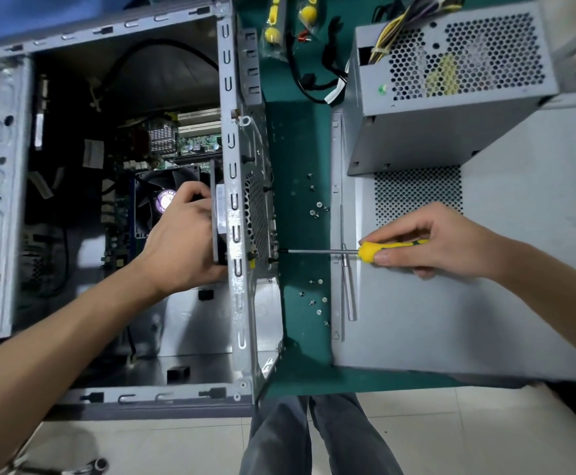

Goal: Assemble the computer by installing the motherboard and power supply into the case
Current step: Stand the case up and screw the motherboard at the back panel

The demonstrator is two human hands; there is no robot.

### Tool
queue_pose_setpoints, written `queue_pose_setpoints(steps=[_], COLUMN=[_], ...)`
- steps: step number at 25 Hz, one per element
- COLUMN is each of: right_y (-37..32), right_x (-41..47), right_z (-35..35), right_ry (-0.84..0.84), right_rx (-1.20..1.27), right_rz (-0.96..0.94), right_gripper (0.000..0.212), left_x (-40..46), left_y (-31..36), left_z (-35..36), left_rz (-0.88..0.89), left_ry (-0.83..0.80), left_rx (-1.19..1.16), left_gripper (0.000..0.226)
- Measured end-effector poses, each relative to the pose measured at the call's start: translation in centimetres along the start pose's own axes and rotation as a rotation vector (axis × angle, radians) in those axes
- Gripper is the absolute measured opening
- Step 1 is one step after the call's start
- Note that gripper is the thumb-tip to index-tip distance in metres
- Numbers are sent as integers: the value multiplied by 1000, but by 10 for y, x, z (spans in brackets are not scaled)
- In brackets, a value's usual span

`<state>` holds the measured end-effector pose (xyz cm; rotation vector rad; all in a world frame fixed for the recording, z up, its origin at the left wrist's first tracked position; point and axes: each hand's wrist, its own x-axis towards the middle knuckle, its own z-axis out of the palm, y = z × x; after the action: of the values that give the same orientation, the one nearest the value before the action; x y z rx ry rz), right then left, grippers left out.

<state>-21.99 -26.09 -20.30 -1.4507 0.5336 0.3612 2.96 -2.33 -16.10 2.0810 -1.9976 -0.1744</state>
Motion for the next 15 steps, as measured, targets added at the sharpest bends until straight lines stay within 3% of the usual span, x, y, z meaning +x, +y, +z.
queue_pose_setpoints(steps=[15], right_y=[8], right_x=[8], right_z=[-7], right_ry=[-102], right_rx=[-6], right_rz=[13], right_gripper=[45], left_x=[3], left_y=[2], left_z=[-5], left_rz=[-8], left_ry=[-35], left_rx=[-26], left_gripper=[21])
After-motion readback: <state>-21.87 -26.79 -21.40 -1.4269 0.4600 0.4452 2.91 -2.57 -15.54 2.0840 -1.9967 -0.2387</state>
